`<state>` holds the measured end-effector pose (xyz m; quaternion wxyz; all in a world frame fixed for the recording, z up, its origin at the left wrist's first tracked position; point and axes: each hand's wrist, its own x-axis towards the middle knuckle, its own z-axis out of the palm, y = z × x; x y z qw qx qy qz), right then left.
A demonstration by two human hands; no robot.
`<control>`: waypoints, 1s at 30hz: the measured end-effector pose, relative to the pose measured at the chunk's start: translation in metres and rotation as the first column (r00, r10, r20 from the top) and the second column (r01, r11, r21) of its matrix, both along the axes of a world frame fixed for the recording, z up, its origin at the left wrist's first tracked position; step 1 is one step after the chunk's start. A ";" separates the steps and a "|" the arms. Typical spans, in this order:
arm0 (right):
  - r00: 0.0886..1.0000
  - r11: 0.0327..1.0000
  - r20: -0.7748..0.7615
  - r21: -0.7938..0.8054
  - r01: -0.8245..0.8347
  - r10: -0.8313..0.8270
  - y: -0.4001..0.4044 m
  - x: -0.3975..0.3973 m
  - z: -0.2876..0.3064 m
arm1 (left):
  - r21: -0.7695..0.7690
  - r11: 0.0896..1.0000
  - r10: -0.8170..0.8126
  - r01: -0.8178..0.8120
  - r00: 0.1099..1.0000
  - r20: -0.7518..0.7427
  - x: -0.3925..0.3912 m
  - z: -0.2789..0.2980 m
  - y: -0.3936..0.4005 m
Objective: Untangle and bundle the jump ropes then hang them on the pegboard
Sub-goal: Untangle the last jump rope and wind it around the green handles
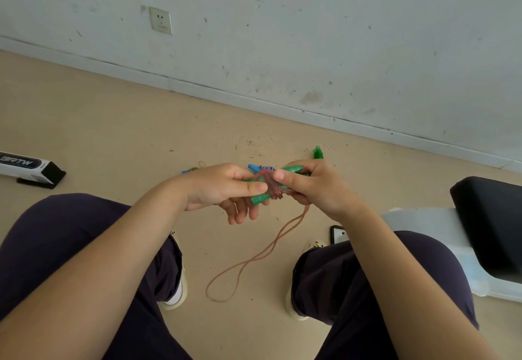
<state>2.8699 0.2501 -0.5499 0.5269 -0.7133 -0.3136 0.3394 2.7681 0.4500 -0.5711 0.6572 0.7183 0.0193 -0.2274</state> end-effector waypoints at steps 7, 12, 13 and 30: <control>0.981 0.990 -0.193 0.136 0.032 -0.005 0.002 0.006 -0.011 | -0.116 0.977 0.193 -0.178 0.971 0.138 0.002 0.001 -0.008; 0.991 0.995 -0.110 0.053 0.082 -0.076 0.010 0.000 -0.025 | -0.239 0.849 0.517 -0.472 0.836 0.183 0.009 0.002 -0.002; 0.993 0.994 -0.042 0.004 0.108 -0.107 0.012 -0.001 -0.027 | -0.231 0.827 0.555 -0.513 0.810 0.189 0.009 0.002 0.001; 0.819 0.953 0.521 -0.029 0.301 -0.242 0.010 0.002 -0.012 | 0.147 0.738 0.624 -0.658 0.749 0.221 0.015 -0.014 0.003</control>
